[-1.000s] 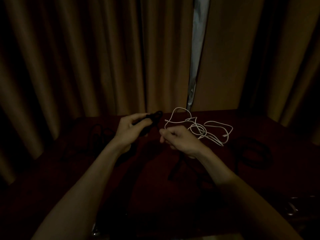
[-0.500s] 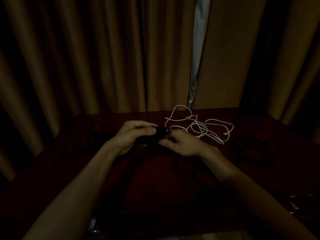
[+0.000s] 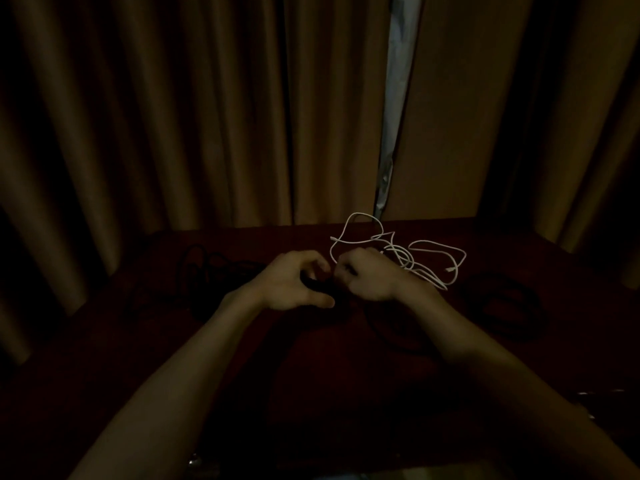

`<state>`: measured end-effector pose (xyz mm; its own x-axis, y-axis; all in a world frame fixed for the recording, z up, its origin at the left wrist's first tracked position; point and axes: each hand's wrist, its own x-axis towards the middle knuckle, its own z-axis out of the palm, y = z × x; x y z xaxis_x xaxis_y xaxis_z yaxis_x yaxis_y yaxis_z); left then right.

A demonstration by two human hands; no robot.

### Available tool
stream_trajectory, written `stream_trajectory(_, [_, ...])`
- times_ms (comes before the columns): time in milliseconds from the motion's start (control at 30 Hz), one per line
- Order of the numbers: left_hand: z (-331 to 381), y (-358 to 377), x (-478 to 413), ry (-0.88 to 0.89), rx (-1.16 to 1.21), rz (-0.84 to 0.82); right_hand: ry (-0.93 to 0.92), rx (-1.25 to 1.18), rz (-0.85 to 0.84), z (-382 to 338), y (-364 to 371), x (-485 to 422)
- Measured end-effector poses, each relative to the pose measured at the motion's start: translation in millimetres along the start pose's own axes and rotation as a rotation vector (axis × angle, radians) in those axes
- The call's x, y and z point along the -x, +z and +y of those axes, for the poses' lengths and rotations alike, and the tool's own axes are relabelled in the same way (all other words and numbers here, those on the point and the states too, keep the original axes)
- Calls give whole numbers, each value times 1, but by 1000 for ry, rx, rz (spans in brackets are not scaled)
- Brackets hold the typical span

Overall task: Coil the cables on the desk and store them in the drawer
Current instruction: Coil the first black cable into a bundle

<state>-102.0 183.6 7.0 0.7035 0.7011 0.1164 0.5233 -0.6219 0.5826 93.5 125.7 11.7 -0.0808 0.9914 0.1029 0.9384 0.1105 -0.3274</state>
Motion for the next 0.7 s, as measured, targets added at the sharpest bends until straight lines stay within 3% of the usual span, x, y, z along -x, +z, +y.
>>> stream_trajectory(133, [-4, 7, 0, 16, -143, 112, 42, -258, 44, -11, 2, 7])
stream_trajectory(367, [2, 11, -1, -50, -195, 435, 151, -868, 112, -30, 14, 11])
stream_trajectory(700, [2, 4, -2, -110, 54, 624, 346, -1170, 21, -37, 11, 19])
